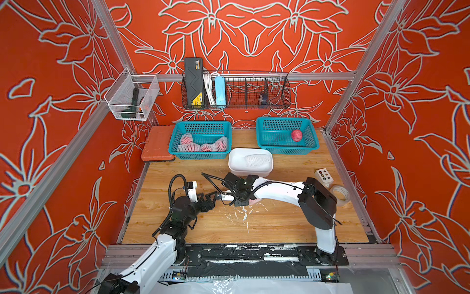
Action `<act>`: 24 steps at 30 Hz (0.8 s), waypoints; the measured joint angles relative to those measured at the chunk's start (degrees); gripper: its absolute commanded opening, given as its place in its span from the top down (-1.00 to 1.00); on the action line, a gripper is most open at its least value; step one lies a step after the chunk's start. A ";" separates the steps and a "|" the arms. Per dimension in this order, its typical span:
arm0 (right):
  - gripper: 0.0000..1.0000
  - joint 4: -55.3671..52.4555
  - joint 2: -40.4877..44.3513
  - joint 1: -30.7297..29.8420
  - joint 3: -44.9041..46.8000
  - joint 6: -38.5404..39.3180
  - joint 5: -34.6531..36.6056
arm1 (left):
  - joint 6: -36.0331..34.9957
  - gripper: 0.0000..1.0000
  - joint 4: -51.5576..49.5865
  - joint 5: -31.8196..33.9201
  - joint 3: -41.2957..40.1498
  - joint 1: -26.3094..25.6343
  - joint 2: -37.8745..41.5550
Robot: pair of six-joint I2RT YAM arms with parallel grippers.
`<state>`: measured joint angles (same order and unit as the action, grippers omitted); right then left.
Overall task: Remove foam nets from apples
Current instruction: Remove the foam net from the apple.
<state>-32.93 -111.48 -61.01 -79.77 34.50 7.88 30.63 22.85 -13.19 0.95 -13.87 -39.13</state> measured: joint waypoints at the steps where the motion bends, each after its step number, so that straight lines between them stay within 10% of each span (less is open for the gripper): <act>1: 0.40 0.90 1.16 0.04 0.52 -0.15 -0.04 | -0.07 -0.84 0.15 -0.20 0.00 -0.02 0.04; 8: 0.55 7.98 11.91 2.43 6.38 -2.58 -4.35 | -1.66 -0.85 -0.52 -1.18 2.32 -0.04 0.46; 14: -0.02 10.21 15.17 4.94 8.52 -3.85 -8.35 | -2.78 -0.85 0.74 -2.73 5.81 -0.07 -0.98; 24: -0.22 18.03 26.93 8.55 18.34 -11.61 -12.98 | -6.58 -0.80 3.67 -8.63 9.05 -6.75 -11.89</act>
<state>-14.90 -84.55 -52.47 -61.43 22.90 -5.10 24.05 26.52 -21.82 10.00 -20.62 -51.03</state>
